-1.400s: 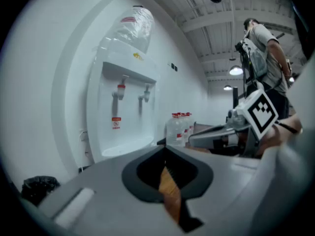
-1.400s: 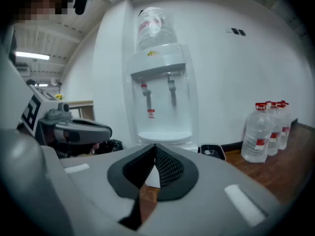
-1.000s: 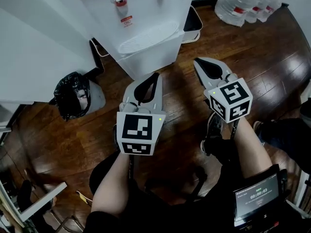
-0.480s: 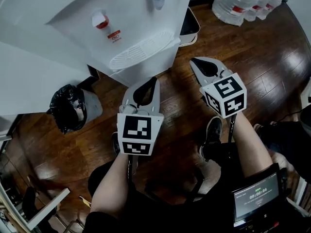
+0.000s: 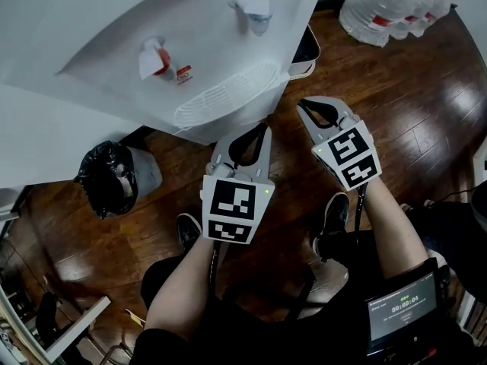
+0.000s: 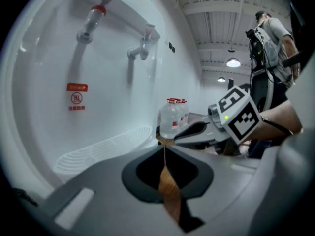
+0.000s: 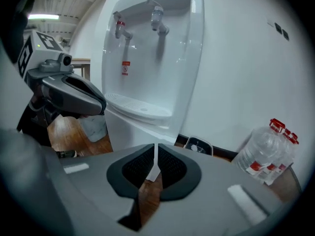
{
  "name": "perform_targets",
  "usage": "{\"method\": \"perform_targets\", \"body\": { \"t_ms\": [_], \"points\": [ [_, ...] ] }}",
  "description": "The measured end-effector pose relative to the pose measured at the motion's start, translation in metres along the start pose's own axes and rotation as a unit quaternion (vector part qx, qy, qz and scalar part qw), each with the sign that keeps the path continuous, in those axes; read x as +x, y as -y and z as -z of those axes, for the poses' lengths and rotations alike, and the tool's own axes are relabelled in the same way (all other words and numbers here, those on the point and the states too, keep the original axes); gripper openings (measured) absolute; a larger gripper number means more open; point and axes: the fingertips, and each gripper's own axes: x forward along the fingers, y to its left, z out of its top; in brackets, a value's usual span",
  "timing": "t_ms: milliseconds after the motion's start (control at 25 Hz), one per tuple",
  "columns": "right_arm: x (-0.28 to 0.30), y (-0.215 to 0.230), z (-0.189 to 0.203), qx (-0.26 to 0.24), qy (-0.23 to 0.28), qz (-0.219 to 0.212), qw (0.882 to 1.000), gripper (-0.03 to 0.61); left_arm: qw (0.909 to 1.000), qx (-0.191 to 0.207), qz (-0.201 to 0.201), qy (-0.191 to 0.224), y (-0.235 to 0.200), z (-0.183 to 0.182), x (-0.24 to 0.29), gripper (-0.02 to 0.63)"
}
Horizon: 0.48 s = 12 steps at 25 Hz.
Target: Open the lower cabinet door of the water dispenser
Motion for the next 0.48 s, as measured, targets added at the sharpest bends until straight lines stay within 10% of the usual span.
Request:
{"method": "perform_targets", "body": {
  "t_ms": [480],
  "points": [
    [0.043,0.013,0.018,-0.023,-0.053,-0.036,0.998,0.156,0.9982,0.002,0.03,-0.053,0.003,0.017,0.032,0.072]
  ]
}}
